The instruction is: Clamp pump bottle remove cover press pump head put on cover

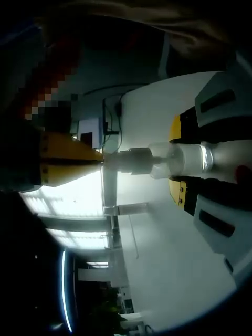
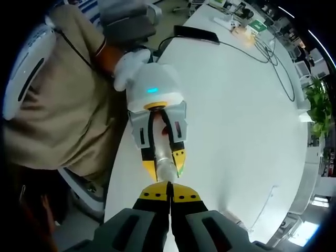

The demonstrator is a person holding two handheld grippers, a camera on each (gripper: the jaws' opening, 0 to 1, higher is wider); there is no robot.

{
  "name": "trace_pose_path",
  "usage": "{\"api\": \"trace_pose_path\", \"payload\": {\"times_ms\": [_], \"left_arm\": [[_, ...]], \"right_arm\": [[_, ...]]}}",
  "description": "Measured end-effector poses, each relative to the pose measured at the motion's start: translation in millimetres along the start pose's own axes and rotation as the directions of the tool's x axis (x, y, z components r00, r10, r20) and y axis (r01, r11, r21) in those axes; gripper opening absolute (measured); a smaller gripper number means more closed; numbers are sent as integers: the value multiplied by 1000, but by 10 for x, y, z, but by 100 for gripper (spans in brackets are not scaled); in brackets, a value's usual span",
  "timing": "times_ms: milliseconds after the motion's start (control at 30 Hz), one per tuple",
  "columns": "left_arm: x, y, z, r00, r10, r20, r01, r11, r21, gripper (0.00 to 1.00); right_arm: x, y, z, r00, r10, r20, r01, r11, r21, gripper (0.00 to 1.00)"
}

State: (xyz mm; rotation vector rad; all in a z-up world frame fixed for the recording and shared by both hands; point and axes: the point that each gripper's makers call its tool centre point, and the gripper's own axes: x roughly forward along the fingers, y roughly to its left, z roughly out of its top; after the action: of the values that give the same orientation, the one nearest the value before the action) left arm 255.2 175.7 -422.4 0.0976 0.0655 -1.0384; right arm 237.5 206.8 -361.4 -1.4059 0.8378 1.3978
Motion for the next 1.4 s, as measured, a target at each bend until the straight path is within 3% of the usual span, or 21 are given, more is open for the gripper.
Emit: {"api": "trace_pose_path", "payload": {"times_ms": [1400], "left_arm": [[-2, 5, -1, 1000, 3, 0, -3, 1000, 5, 15]], "right_arm": [[-1, -8, 1, 1000, 6, -15, -6, 1000, -9, 0]]}}
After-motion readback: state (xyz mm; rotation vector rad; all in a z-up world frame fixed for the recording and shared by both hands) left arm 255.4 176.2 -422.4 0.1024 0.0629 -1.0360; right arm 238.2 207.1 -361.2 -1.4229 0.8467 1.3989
